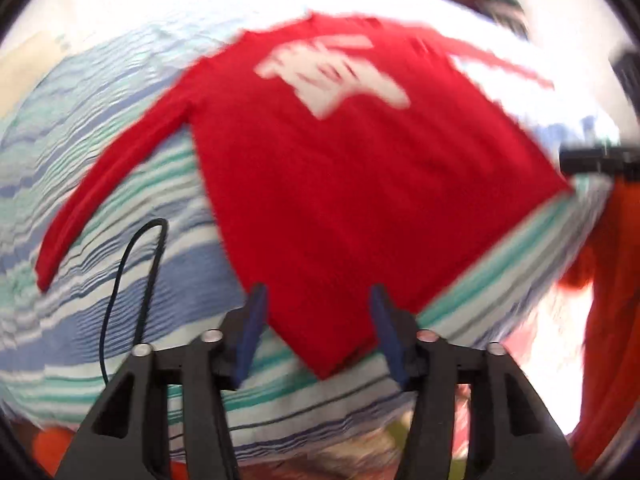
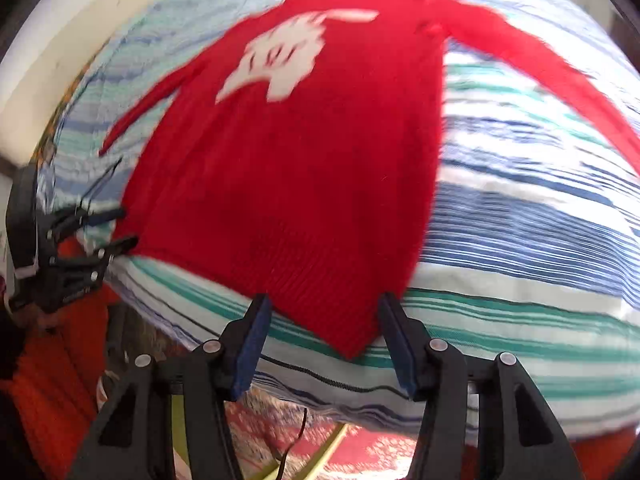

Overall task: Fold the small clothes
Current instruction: 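Lift and reposition the sweater with both tools, then open both on the hem, then withdraw the left tool from the sweater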

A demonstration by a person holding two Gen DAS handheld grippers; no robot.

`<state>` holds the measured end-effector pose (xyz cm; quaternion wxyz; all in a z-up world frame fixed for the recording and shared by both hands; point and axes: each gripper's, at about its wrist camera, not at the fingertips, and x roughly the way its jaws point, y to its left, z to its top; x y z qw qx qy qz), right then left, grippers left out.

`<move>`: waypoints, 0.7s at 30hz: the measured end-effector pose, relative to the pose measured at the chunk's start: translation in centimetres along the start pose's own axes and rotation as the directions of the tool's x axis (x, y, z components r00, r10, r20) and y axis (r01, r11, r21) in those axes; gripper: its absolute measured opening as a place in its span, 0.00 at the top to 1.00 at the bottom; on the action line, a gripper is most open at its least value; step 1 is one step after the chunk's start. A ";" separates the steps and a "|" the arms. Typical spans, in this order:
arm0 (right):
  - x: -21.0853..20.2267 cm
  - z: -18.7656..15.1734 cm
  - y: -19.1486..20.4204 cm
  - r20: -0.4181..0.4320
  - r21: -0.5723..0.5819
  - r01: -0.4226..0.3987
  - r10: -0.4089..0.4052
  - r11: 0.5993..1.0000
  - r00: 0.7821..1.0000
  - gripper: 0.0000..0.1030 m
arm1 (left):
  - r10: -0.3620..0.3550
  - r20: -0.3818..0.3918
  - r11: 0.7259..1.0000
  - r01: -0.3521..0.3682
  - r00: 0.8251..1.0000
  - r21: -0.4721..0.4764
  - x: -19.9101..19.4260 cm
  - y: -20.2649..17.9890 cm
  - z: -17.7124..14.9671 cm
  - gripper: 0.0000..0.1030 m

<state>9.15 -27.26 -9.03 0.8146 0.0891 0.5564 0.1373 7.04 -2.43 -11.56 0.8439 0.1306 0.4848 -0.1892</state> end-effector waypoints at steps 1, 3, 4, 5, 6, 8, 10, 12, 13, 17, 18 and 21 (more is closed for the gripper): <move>-0.8 0.0 0.1 0.053 0.024 -0.019 0.018 1.000 0.998 0.46 | 0.002 0.021 1.000 -0.002 1.000 -0.019 -0.1 0.1 0.5 0.38; -1.4 -0.3 0.5 0.117 0.044 -0.028 0.022 0.999 0.993 0.46 | 0.013 0.046 0.999 -0.012 0.999 -0.039 0.0 -0.1 1.0 0.37; -1.0 -0.6 0.6 0.128 0.056 -0.029 0.022 0.998 0.991 0.46 | 0.026 0.038 0.999 -0.024 0.999 -0.042 0.6 -0.3 0.9 0.37; -0.3 -0.7 0.4 0.117 0.078 -0.026 0.017 0.997 0.993 0.46 | 0.030 0.008 0.999 -0.029 1.000 -0.040 1.7 -0.5 0.9 0.37; 0.8 -0.8 0.2 0.079 0.109 -0.011 0.003 0.994 0.997 0.46 | 0.026 -0.033 0.999 -0.027 0.999 -0.035 2.5 -0.8 0.0 0.38; 2.6 -2.0 -0.7 0.003 0.154 0.014 -0.014 0.988 1.000 0.46 | 0.017 -0.111 1.000 -0.020 0.994 -0.023 4.9 -1.1 -0.9 0.40; 2.2 -2.2 -1.1 0.035 0.170 -0.007 0.001 0.985 0.999 0.47 | 0.044 -0.085 0.999 -0.043 0.995 0.006 4.9 -1.6 -1.5 0.40; 1.9 -2.1 -0.9 0.032 0.161 0.000 -0.005 0.987 0.999 0.47 | 0.045 -0.092 0.999 -0.044 0.995 0.006 4.7 -1.8 -1.2 0.41; 1.9 -2.2 -0.7 0.037 0.154 0.007 -0.012 0.988 0.999 0.47 | 0.038 -0.096 0.999 -0.039 0.995 -0.007 4.7 -1.7 -1.1 0.41; 2.1 -1.7 0.1 0.046 0.146 0.024 -0.031 0.989 0.998 0.47 | 0.036 -0.094 0.999 -0.037 0.995 -0.018 4.7 -1.8 -1.3 0.41; 2.2 -1.6 -0.3 0.047 0.146 0.024 -0.031 0.989 0.998 0.47 | 0.037 -0.092 0.999 -0.039 0.995 -0.018 4.4 -1.9 -1.5 0.41; 2.2 -2.0 -0.9 0.051 0.148 0.020 -0.028 0.989 0.998 0.47 | 0.038 -0.068 0.999 -0.041 0.997 -0.036 3.3 -1.7 -1.8 0.42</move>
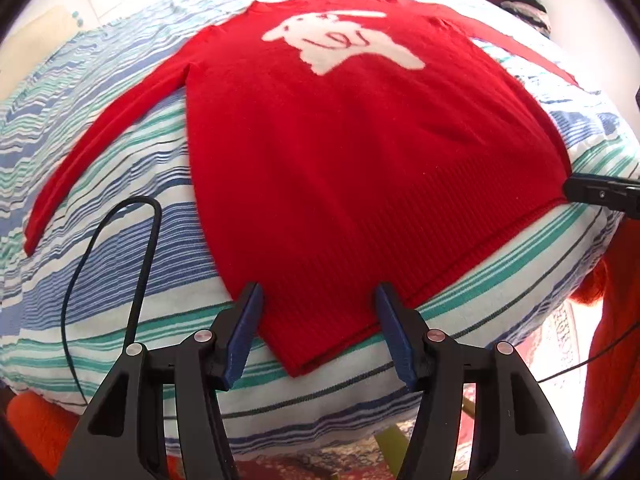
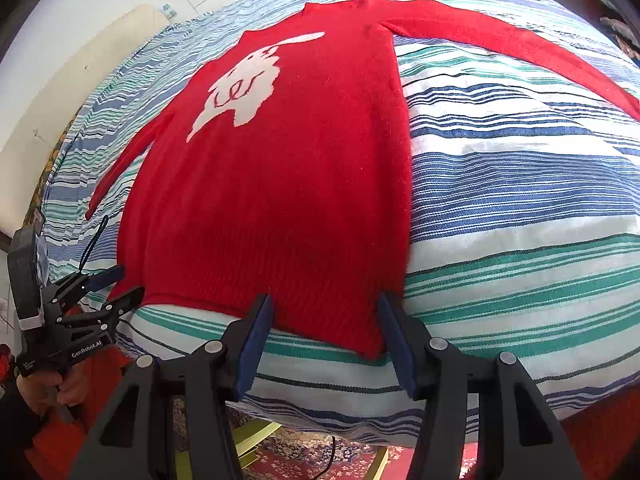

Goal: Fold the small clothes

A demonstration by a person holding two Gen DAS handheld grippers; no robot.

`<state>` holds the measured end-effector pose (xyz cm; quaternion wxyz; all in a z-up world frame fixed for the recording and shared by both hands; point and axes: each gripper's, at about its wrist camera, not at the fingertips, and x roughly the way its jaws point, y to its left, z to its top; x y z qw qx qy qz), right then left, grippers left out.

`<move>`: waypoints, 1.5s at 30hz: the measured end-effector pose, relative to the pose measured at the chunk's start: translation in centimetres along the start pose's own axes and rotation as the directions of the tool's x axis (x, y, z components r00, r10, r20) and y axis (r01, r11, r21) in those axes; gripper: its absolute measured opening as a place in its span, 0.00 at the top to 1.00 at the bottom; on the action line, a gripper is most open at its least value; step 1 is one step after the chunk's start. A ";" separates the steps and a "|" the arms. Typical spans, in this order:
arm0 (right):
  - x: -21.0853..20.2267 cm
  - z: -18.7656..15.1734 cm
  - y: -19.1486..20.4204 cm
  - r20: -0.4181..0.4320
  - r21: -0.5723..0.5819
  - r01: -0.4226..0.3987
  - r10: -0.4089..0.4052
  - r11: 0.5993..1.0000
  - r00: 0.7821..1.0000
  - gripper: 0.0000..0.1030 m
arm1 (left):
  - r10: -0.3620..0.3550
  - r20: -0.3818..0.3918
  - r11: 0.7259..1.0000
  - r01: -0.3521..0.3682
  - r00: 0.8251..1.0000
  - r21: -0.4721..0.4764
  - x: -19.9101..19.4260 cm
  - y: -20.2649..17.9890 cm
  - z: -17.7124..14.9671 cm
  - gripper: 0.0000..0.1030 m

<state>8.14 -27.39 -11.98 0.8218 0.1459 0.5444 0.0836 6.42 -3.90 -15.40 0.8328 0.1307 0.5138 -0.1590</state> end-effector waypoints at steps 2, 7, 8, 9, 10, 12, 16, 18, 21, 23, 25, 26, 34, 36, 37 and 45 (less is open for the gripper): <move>0.6 0.4 0.2 0.004 0.003 -0.006 0.006 1.000 1.000 0.47 | -0.016 0.027 0.999 0.017 1.000 -0.029 -1.2 0.5 -0.3 0.41; 0.4 0.3 0.0 0.013 0.010 -0.024 0.024 1.000 1.000 0.46 | 0.069 0.166 0.986 -0.042 0.984 -0.160 -5.0 4.1 0.8 0.32; 0.4 0.3 0.0 0.012 0.010 -0.025 0.025 1.000 1.000 0.46 | 0.106 0.186 0.981 -0.072 0.977 -0.181 -5.3 5.1 1.5 0.31; 0.3 0.2 0.0 0.011 0.010 -0.025 0.025 1.000 1.000 0.46 | 0.141 0.199 0.974 -0.100 0.970 -0.202 -5.5 6.6 2.5 0.29; 0.3 0.2 0.0 0.011 0.008 -0.023 0.023 1.000 1.000 0.46 | 0.172 0.203 0.966 -0.124 0.964 -0.229 -5.5 8.5 3.7 0.28; 0.3 0.2 0.1 0.010 0.002 -0.020 0.020 1.000 1.000 0.46 | 0.226 0.199 0.942 -0.162 0.954 -0.295 -5.2 12.4 5.9 0.28; 0.4 0.1 0.3 0.011 -0.007 -0.016 0.016 1.000 1.000 0.44 | 0.360 0.109 0.842 -0.272 0.927 -0.467 -3.1 22.3 10.0 0.28; 0.5 0.1 0.3 0.014 -0.011 -0.015 0.015 1.000 1.000 0.43 | 0.389 0.036 0.777 -0.307 0.921 -0.550 -1.4 27.0 11.0 0.28; 0.6 0.2 0.4 0.009 -0.012 -0.012 0.012 1.000 1.000 0.42 | 0.381 -0.074 0.708 -0.343 0.922 -0.617 1.8 31.2 9.5 0.28; 0.8 0.3 0.4 0.004 -0.010 -0.010 0.010 1.000 1.000 0.41 | 0.345 -0.161 0.694 -0.367 0.924 -0.620 4.6 32.2 7.6 0.28; 1.0 0.5 0.7 0.000 -0.016 0.000 0.000 1.000 1.000 0.38 | 0.319 -0.226 0.709 -0.390 0.920 -0.588 6.4 31.8 5.4 0.28; 1.1 0.5 0.8 -0.002 -0.021 0.006 -0.006 1.000 1.000 0.37 | 0.321 -0.211 0.722 -0.383 0.923 -0.576 6.2 31.2 4.5 0.27; 1.6 0.6 2.2 -0.014 -0.100 0.045 -0.046 0.994 0.999 0.25 | 0.150 -0.073 0.828 -0.166 0.986 -0.535 -4.4 25.9 -4.4 0.23; 1.5 0.5 2.0 -0.014 -0.091 0.028 -0.030 0.995 0.999 0.25 | 0.130 -0.011 0.824 -0.115 0.991 -0.554 -9.0 24.9 -6.3 0.23; 1.5 0.5 1.8 -0.012 -0.084 0.019 -0.020 0.996 1.000 0.25 | 0.116 0.017 0.822 -0.086 0.993 -0.562 -10.9 24.7 -6.7 0.23; 1.3 0.6 1.5 -0.006 -0.054 -0.008 0.008 0.999 1.000 0.25 | -0.011 0.350 0.860 0.187 0.937 -0.475 -26.1 19.6 -3.2 0.02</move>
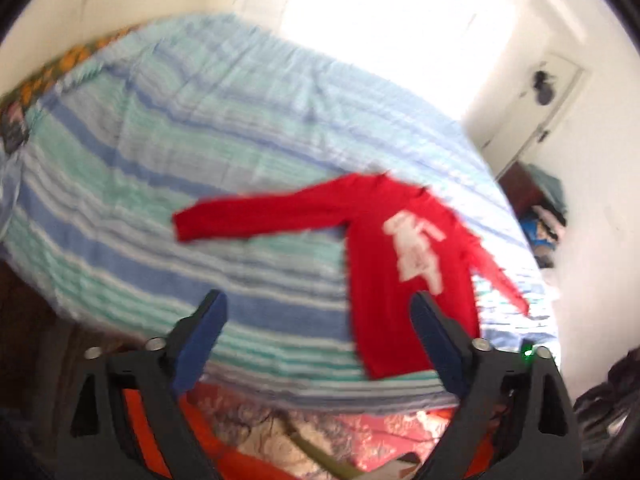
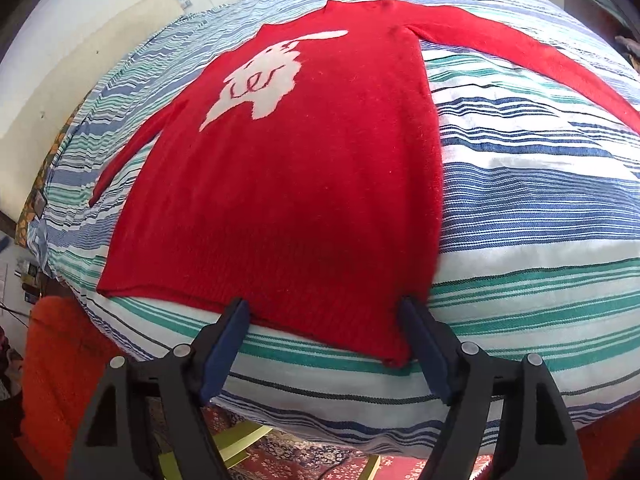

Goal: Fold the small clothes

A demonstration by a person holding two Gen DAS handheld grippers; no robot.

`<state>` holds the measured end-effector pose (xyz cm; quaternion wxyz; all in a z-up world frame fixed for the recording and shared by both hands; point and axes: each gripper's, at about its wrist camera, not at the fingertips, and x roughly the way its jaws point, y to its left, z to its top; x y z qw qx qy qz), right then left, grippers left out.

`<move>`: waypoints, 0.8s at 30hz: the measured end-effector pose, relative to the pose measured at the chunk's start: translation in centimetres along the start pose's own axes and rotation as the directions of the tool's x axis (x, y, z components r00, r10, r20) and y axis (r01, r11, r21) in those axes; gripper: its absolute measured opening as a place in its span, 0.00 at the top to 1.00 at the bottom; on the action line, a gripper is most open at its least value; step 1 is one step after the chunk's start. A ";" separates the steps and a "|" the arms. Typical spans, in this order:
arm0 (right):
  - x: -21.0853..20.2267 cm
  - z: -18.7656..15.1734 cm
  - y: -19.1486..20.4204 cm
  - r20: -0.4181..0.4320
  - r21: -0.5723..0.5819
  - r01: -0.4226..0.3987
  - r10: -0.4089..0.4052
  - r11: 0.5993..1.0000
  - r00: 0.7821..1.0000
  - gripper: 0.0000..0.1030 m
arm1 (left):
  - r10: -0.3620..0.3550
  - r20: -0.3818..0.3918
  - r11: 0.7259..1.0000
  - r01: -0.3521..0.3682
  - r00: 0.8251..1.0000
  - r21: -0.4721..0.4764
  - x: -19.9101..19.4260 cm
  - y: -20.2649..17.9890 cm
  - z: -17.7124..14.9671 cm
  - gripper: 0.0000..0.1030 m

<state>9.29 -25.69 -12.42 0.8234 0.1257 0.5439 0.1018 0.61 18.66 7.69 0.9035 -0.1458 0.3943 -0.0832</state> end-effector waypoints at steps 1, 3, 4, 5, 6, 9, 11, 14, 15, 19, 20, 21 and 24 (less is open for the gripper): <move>0.0 0.0 0.0 0.001 0.004 -0.003 0.003 1.000 1.000 0.24 | 0.005 0.030 1.000 -0.006 1.000 0.029 -0.2 -0.8 0.4 0.01; -0.1 0.0 -0.1 0.005 0.015 -0.011 0.011 1.000 1.000 0.24 | 0.029 0.079 0.995 -0.037 0.996 0.096 1.2 -2.4 0.6 0.01; -0.1 0.1 -0.2 0.007 0.019 -0.016 0.016 1.000 1.000 0.24 | 0.041 0.082 0.992 -0.050 0.996 0.116 2.3 -2.6 0.4 0.01; -0.2 0.0 -0.3 0.009 0.023 -0.021 0.021 1.000 1.000 0.24 | 0.060 0.066 0.989 -0.068 0.996 0.131 4.6 -2.5 0.1 0.01; -0.2 0.0 -0.3 0.011 0.027 -0.026 0.026 0.999 1.000 0.24 | 0.089 0.023 0.987 -0.091 0.996 0.132 8.0 -2.1 -0.4 0.01; -0.2 0.0 -0.4 0.015 0.027 -0.032 0.032 0.999 0.999 0.24 | 0.205 -0.117 0.974 -0.191 0.972 0.117 17.9 0.1 -2.8 0.03; -0.2 -0.1 -0.3 0.017 0.019 -0.026 0.026 0.999 1.000 0.24 | 0.288 -0.144 0.953 -0.269 0.947 0.137 22.4 1.1 -4.1 0.09; -0.3 -0.3 0.0 0.021 0.002 -0.013 0.013 1.000 1.000 0.24 | 0.396 -0.151 0.904 -0.356 0.906 0.235 28.1 1.2 -5.2 0.15; -0.3 -0.4 0.0 0.023 -0.003 -0.011 0.011 1.000 1.000 0.24 | 0.422 -0.164 0.887 -0.368 0.892 0.280 29.9 1.1 -5.4 0.10; -0.3 -0.4 0.0 0.025 -0.009 -0.010 0.011 1.000 1.000 0.24 | 0.404 -0.187 0.895 -0.344 0.895 0.284 32.7 2.1 -5.6 0.00; -0.2 -0.4 0.0 0.024 -0.008 -0.011 0.012 1.000 1.000 0.24 | 0.375 -0.171 0.912 -0.330 0.911 0.244 32.5 2.6 -5.4 0.00; -0.2 -0.4 0.0 0.023 -0.008 -0.012 0.012 1.000 1.000 0.24 | 0.337 -0.156 0.932 -0.306 0.928 0.193 32.3 3.5 -5.4 0.00; -0.2 -0.4 0.0 0.023 -0.010 -0.010 0.010 1.000 1.000 0.24 | 0.308 -0.105 0.941 -0.286 0.945 0.183 31.3 3.9 -5.9 0.00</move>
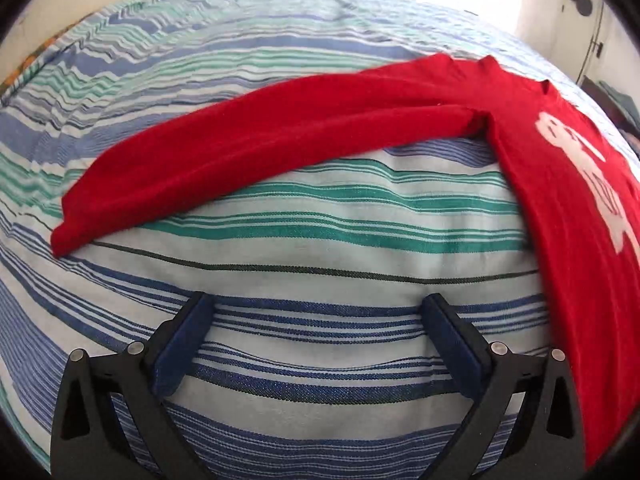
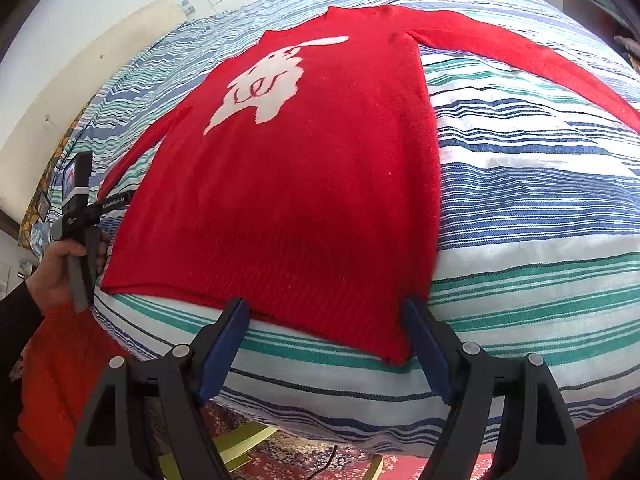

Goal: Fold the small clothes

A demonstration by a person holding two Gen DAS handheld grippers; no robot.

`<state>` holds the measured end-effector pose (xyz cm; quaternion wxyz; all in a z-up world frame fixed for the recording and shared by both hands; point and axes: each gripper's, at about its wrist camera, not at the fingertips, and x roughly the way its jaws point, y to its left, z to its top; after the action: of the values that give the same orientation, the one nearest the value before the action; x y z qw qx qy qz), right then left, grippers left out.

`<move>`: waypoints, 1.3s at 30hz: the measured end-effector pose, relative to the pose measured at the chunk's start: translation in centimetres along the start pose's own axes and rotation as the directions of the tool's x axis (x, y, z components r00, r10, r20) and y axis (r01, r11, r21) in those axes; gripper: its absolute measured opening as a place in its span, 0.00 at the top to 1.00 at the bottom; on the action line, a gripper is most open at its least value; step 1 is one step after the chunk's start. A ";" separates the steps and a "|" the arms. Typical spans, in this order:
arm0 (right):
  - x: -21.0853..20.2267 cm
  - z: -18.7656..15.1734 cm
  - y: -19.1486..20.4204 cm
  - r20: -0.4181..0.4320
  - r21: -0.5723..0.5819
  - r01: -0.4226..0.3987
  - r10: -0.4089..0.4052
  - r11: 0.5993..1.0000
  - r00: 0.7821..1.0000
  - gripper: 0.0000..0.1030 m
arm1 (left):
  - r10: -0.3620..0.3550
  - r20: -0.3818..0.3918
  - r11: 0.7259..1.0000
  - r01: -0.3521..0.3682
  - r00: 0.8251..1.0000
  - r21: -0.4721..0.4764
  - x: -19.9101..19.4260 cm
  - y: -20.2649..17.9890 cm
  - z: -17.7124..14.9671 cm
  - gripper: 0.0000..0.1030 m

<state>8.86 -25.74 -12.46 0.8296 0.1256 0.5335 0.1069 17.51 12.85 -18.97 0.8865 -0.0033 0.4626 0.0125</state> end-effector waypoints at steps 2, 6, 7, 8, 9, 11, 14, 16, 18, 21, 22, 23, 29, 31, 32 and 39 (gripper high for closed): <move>0.1 0.0 0.0 -0.002 -0.004 0.001 -0.001 1.000 1.000 0.23 | 0.023 0.031 1.000 -0.024 0.999 0.012 -0.3 -0.3 -0.6 0.00; 0.2 0.1 0.2 -0.005 -0.015 0.005 -0.005 1.000 1.000 0.22 | 0.027 0.044 1.000 -0.028 0.999 0.012 -0.4 -0.3 -0.8 0.00; 0.2 0.1 0.2 -0.006 -0.015 0.005 -0.005 1.000 1.000 0.22 | 0.023 0.044 1.000 -0.024 0.999 0.010 -0.5 -0.2 -0.9 0.00; 0.2 0.0 0.2 -0.006 -0.014 0.004 -0.004 1.000 1.000 0.21 | 0.022 0.045 1.000 -0.022 0.999 0.008 -0.5 -0.1 -0.8 0.00; 0.2 0.1 0.2 -0.006 -0.012 0.003 -0.003 1.000 1.000 0.21 | 0.024 0.044 1.000 -0.024 0.999 0.010 -0.5 -0.3 -0.8 0.00; 0.3 0.1 0.2 -0.007 -0.010 0.001 -0.001 1.000 1.000 0.20 | 0.025 0.044 1.000 -0.025 0.999 0.011 -0.3 -0.1 -0.7 0.00; 0.2 0.1 0.4 -0.009 -0.012 0.005 -0.005 1.000 1.000 0.19 | 0.025 0.045 1.000 -0.026 0.999 0.012 -0.4 -0.2 -0.7 0.00; 0.2 0.0 0.4 -0.008 -0.014 0.006 -0.006 1.000 1.000 0.19 | 0.025 0.045 1.000 -0.025 0.999 0.012 -0.4 -0.2 -0.7 0.00; 0.2 0.0 0.4 -0.008 -0.014 0.005 -0.005 1.000 1.000 0.19 | 0.025 0.044 1.000 -0.026 0.999 0.012 -0.4 -0.2 -0.7 0.00; 0.2 0.0 0.4 -0.008 -0.013 0.006 -0.006 1.000 1.000 0.19 | 0.025 0.044 1.000 -0.026 0.999 0.012 -0.4 -0.3 -0.7 0.00; 0.3 0.1 0.4 -0.008 -0.012 0.006 -0.006 1.000 1.000 0.19 | 0.025 0.044 1.000 -0.026 0.999 0.012 -0.4 -0.2 -0.7 0.00; 0.3 0.1 0.4 -0.008 -0.011 0.005 -0.005 1.000 1.000 0.19 | 0.025 0.044 1.000 -0.026 0.999 0.011 -0.4 -0.3 -0.7 0.00; 0.2 0.0 0.4 -0.005 -0.010 0.001 -0.001 1.000 1.000 0.19 | 0.025 0.045 1.000 -0.026 0.999 0.011 -0.4 -0.3 -0.7 0.00; 0.2 0.0 0.4 -0.003 -0.010 -0.001 0.001 1.000 1.000 0.19 | 0.025 0.044 1.000 -0.026 0.999 0.011 -0.4 -0.3 -0.7 0.00; 0.2 0.0 0.4 -0.003 -0.011 -0.002 0.002 1.000 1.000 0.19 | 0.025 0.045 1.000 -0.026 0.999 0.011 -0.4 -0.3 -0.7 0.00; 0.4 0.1 0.5 -0.011 -0.017 0.001 -0.001 1.000 1.000 0.17 | 0.025 0.045 1.000 -0.026 0.999 0.011 -0.4 -0.3 -0.7 0.00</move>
<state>9.05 -25.12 -12.60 0.8278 0.1175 0.5371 0.1119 16.71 12.53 -19.09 0.8963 0.0079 0.4429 0.0213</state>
